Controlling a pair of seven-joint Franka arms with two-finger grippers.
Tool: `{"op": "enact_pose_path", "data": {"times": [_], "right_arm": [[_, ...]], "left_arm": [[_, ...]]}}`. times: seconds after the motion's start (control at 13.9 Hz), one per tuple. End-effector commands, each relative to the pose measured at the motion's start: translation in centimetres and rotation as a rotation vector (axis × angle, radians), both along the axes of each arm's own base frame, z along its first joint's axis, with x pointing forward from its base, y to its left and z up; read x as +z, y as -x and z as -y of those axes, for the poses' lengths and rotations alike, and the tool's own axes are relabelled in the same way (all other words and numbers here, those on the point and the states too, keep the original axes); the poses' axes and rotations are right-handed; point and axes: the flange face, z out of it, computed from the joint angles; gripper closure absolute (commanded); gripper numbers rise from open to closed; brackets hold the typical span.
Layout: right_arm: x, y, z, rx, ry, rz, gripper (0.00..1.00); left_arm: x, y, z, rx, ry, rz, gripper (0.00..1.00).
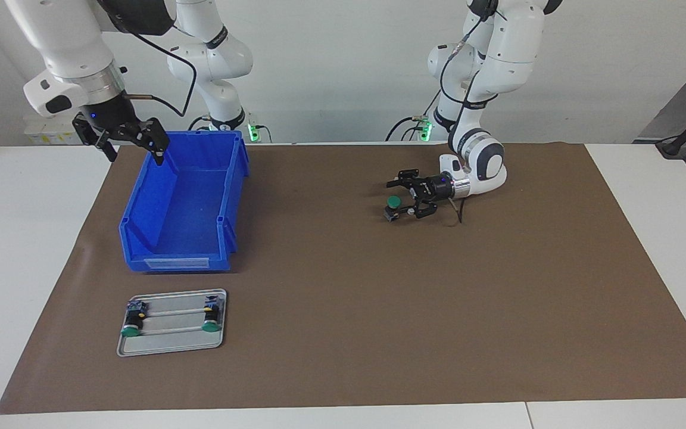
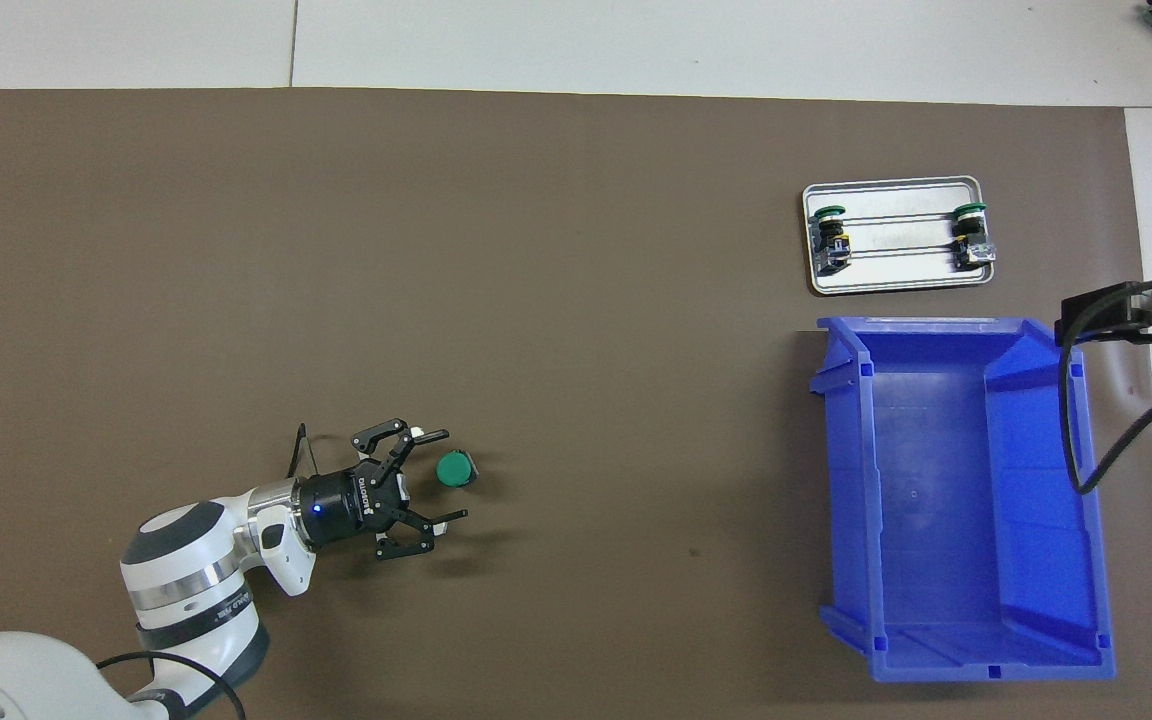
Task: Place and press button with both arms
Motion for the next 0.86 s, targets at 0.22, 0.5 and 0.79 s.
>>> {"op": "enact_pose_path", "data": {"times": [0.22,0.5,0.79], "right_arm": [[0.3,0.5,-0.1,-0.004,-0.009,-0.002,0.0],[0.4,0.5,-0.1,-0.004,-0.009,0.0,0.0],[0.3,0.5,-0.1,-0.004,-0.009,-0.002,0.0]], "left_arm": [[4.5,-2.4,-2.4,0.052,0.053,0.041,0.02],[7.4,-5.8,-3.3,0.052,0.1,-0.078,0.02],[11.2,-10.0,-4.0,0.105,0.045,-0.24,0.02]]}}
